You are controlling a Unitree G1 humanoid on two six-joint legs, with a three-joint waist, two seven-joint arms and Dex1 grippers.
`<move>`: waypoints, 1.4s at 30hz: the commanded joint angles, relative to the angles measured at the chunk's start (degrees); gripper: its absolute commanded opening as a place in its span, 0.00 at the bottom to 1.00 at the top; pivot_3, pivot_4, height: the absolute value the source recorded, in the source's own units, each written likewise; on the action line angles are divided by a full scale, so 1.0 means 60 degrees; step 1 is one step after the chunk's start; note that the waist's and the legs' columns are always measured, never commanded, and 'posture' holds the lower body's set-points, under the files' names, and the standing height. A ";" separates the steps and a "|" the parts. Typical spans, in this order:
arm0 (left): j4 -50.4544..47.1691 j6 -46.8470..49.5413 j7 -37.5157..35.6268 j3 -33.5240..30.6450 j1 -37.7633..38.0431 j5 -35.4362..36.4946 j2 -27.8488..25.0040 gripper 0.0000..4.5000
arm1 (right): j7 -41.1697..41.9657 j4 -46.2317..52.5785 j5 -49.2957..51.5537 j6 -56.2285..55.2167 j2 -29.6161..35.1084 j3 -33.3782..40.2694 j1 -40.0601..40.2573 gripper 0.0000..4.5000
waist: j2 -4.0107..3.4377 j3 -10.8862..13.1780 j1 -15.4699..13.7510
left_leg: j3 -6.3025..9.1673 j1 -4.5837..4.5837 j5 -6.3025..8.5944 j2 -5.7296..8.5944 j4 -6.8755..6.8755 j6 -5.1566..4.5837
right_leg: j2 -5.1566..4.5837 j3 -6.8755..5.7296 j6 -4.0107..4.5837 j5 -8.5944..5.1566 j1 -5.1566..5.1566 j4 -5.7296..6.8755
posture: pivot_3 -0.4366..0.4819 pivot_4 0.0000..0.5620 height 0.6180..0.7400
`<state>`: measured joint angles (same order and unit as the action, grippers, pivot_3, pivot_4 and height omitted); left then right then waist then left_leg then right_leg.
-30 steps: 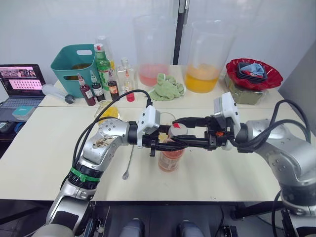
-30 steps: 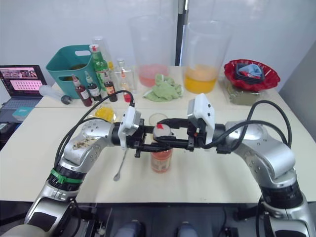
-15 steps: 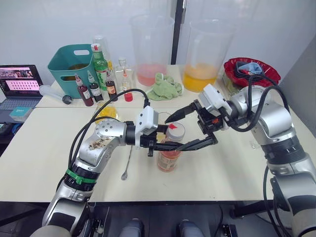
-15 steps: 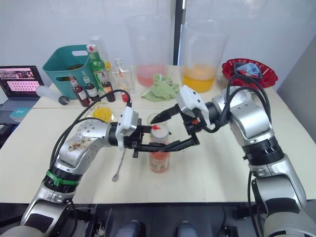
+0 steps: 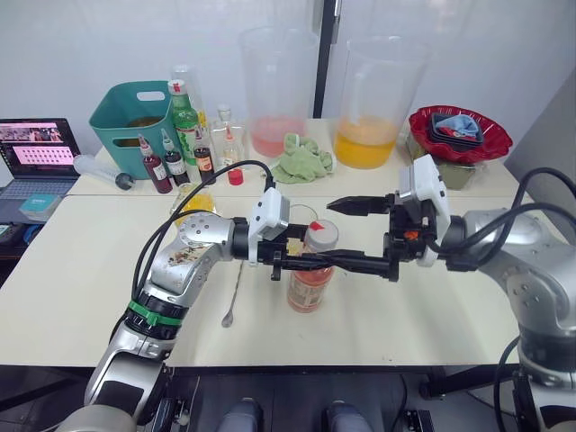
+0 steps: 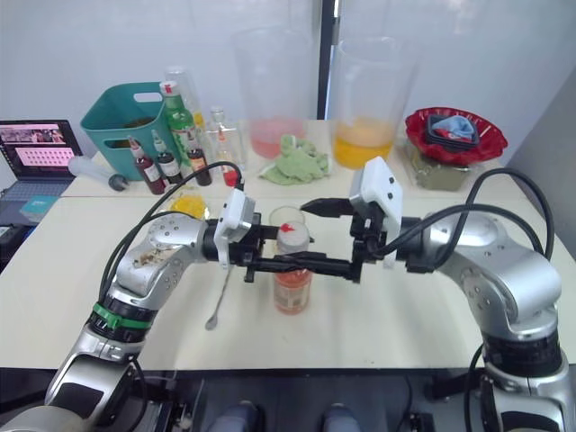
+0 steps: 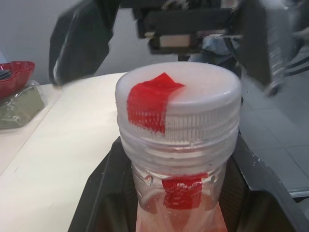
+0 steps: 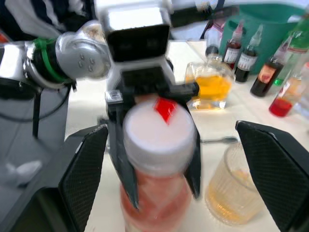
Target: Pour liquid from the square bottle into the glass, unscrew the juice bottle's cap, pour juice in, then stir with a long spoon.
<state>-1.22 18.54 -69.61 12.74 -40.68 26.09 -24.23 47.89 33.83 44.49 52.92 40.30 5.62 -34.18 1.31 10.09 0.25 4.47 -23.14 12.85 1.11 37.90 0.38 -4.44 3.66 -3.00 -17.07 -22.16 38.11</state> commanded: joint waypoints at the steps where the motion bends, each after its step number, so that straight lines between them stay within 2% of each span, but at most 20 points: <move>1: 0.0411 -0.0064 -0.0023 0.0366 0.0015 -0.0494 0.0042 0.36 | -0.1344 0.0808 0.0608 0.0647 -0.0203 0.0487 0.0034 0.99 | 0.0000 0.0000 -0.0026 | 0.0000 0.0000 0.0000 0.0001 0.0000 0.0000 | -0.0002 0.0000 0.0000 0.0000 0.0003 -0.0002 | 0.48 0.27 1.00; 5: 0.0518 -0.0124 -0.0044 0.0388 -0.0055 -0.0524 0.0136 0.36 | -0.2196 0.1078 0.1179 0.1013 -0.0377 0.0577 0.0041 0.99 | 0.0001 0.0000 -0.0061 | 0.0001 -0.0004 -0.0005 0.0007 0.0000 -0.0006 | -0.0005 0.0000 -0.0003 0.0001 0.0005 -0.0005 | 0.48 0.27 1.00; 8: 0.0546 -0.0150 -0.0048 0.0388 -0.0067 -0.0528 0.0146 0.36 | -0.2596 0.1110 0.1448 0.1131 -0.0412 0.0498 -0.0004 0.81 | 0.0001 0.0000 -0.0056 | 0.0000 -0.0003 -0.0005 0.0007 0.0000 -0.0006 | -0.0003 0.0000 -0.0003 0.0001 0.0005 -0.0005 | 0.48 0.27 1.00; 10: 0.0530 -0.0147 -0.0025 0.0384 -0.0057 -0.0531 0.0142 0.36 | -0.2637 0.1093 0.1438 0.1162 -0.0265 0.0355 0.0003 0.64 | 0.0001 0.0000 -0.0059 | 0.0000 -0.0003 -0.0005 0.0007 0.0000 -0.0007 | -0.0003 0.0000 -0.0003 0.0001 0.0005 -0.0005 | 0.48 0.27 1.00; 14: 0.0426 -0.0086 0.0068 0.0282 0.0042 -0.0528 0.0024 0.36 | -0.2505 0.0999 0.1470 0.1048 -0.0038 0.0114 0.0058 0.37 | 0.0002 -0.0001 -0.0062 | 0.0000 -0.0003 -0.0005 0.0008 0.0000 -0.0007 | -0.0002 -0.0001 -0.0004 0.0001 0.0008 -0.0007 | 0.48 0.27 1.00; 15: 0.0364 -0.0058 0.0089 0.0237 0.0092 -0.0519 -0.0038 0.36 | -0.2338 0.0919 0.1427 0.0945 0.0027 0.0022 0.0066 0.37 | 0.0002 -0.0001 -0.0059 | 0.0000 -0.0001 -0.0005 0.0008 0.0000 -0.0007 | -0.0002 -0.0001 -0.0004 0.0001 0.0010 -0.0008 | 0.48 0.27 1.00; 20: -0.0015 0.0138 0.0288 0.0047 0.0327 -0.0468 -0.0274 0.36 | -0.0339 -0.0060 0.0586 -0.0383 0.0588 -0.0871 -0.0194 0.37 | 0.0002 -0.0001 -0.0007 | -0.0010 0.0005 -0.0006 0.0009 0.0000 -0.0008 | 0.0003 -0.0001 -0.0005 0.0000 0.0013 -0.0014 | 0.48 0.27 1.00; 26: -0.0528 0.0446 0.0558 -0.0131 0.0577 -0.0346 -0.0474 0.36 | 0.3403 -0.2757 -0.1139 -0.3271 0.0732 -0.2266 -0.1464 0.37 | 0.0002 -0.0001 0.0124 | -0.0016 0.0016 -0.0005 0.0004 0.0000 -0.0008 | 0.0010 -0.0002 -0.0005 -0.0001 0.0016 -0.0012 | 0.48 0.27 1.00; 28: -0.0696 0.0495 0.0682 -0.0178 0.0701 -0.0348 -0.0524 0.36 | 0.4365 -0.3778 -0.1502 -0.3522 0.0706 -0.2723 -0.2269 0.59 | 0.0002 -0.0001 0.0134 | -0.0013 0.0020 -0.0005 -0.0001 -0.0001 -0.0008 | 0.0014 -0.0002 -0.0005 0.0000 0.0016 -0.0008 | 0.48 0.27 1.00; 33: -0.0971 0.0593 0.0871 -0.0232 0.0886 -0.0289 -0.0592 0.36 | 0.5749 -0.5120 -0.1877 -0.3772 0.0451 -0.3100 -0.3492 0.96 | 0.0001 0.0000 0.0127 | -0.0012 0.0006 -0.0005 -0.0004 -0.0002 -0.0008 | 0.0010 -0.0002 -0.0002 0.0001 -0.0002 -0.0006 | 0.48 0.27 1.00; 38: -0.1089 0.0622 0.1005 -0.0213 0.0979 -0.0269 -0.0554 0.36 | 0.6042 -0.5278 -0.1913 -0.3728 0.0240 -0.2784 -0.4034 0.98 | 0.0001 0.0000 0.0108 | -0.0005 0.0000 -0.0002 -0.0006 -0.0003 -0.0009 | 0.0002 -0.0003 -0.0001 0.0002 -0.0007 -0.0003 | 0.48 0.27 1.00; 42: -0.0944 0.0534 0.0997 -0.0124 0.0871 -0.0270 -0.0431 0.36 | 0.5292 -0.4131 -0.1318 -0.2724 0.0546 -0.2017 -0.3480 0.98 | 0.0001 0.0000 0.0075 | -0.0002 -0.0007 -0.0002 -0.0005 -0.0004 -0.0009 | -0.0001 -0.0004 0.0000 0.0003 -0.0012 -0.0004 | 0.48 0.27 1.00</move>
<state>-8.46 21.40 -64.38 10.95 -36.01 26.96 -26.14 81.48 5.31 34.25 34.43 42.44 -9.96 -55.60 1.32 10.09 0.69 4.47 -23.18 12.83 1.09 37.88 0.33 -4.46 3.63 -3.00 -17.05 -22.23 38.08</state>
